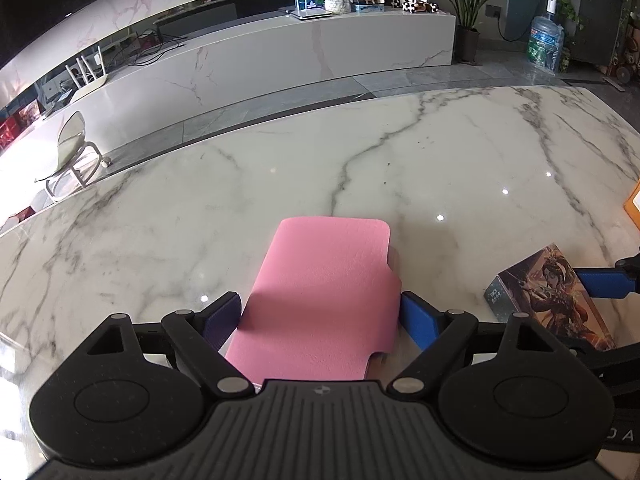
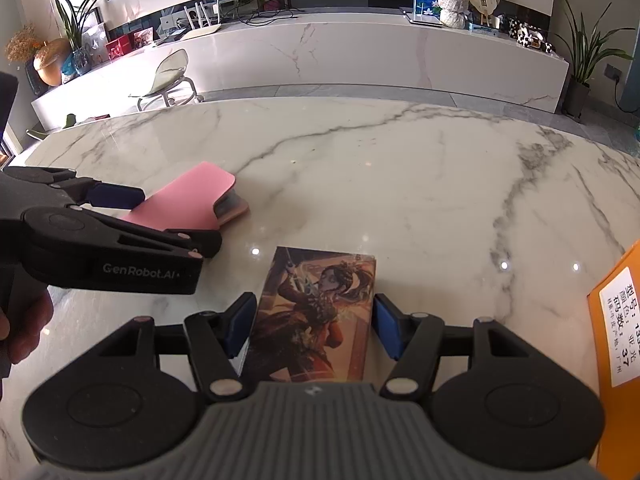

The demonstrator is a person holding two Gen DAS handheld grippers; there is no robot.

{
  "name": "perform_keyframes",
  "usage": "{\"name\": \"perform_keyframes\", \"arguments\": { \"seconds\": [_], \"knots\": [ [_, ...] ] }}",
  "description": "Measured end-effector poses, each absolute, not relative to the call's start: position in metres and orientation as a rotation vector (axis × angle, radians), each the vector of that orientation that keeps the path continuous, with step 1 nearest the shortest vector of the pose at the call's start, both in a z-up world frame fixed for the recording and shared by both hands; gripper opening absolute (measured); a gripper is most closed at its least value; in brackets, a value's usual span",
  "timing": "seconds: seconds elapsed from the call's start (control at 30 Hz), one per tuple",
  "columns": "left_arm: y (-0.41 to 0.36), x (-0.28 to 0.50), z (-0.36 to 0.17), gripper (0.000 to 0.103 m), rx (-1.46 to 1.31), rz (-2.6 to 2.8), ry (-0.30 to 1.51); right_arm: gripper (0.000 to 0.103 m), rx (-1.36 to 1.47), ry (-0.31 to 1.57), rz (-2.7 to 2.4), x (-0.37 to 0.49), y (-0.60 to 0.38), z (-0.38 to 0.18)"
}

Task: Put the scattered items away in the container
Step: 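Grasp the card deck with the right tool while the left tool grasps the pink wallet, then lift the pink wallet and card deck and carry both over the shoebox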

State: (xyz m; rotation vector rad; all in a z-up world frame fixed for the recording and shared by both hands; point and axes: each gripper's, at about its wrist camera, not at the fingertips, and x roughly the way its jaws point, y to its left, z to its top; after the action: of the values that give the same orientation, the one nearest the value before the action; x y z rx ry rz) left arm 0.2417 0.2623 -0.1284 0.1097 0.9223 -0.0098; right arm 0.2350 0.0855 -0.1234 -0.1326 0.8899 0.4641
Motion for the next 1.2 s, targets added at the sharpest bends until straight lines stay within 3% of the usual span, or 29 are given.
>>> {"name": "perform_keyframes", "arguments": {
  "seconds": [0.87, 0.9, 0.93, 1.0, 1.17, 1.2],
  "knots": [
    [0.131, 0.050, -0.098, 0.096, -0.026, 0.163, 0.886, 0.064, -0.252, 0.929, 0.409, 0.095, -0.037, -0.107],
    [0.128, 0.045, -0.096, 0.085, -0.035, 0.156, 0.881, 0.064, -0.250, 0.921, 0.404, 0.090, -0.041, -0.106],
    [0.123, 0.041, -0.093, 0.060, -0.020, 0.150, 0.858, 0.064, -0.247, 0.914, 0.401, 0.086, -0.045, -0.104],
    [0.112, 0.035, -0.085, 0.042, 0.019, 0.153, 0.827, 0.064, -0.235, 0.902, 0.391, 0.077, -0.053, -0.101],
    [0.107, 0.026, -0.085, 0.041, -0.006, 0.158, 0.845, 0.064, -0.204, 0.873, 0.380, 0.059, -0.069, -0.092],
    [0.108, 0.023, -0.085, 0.046, -0.014, 0.164, 0.846, 0.064, -0.194, 0.872, 0.378, 0.058, -0.072, -0.092]
  ]
}}
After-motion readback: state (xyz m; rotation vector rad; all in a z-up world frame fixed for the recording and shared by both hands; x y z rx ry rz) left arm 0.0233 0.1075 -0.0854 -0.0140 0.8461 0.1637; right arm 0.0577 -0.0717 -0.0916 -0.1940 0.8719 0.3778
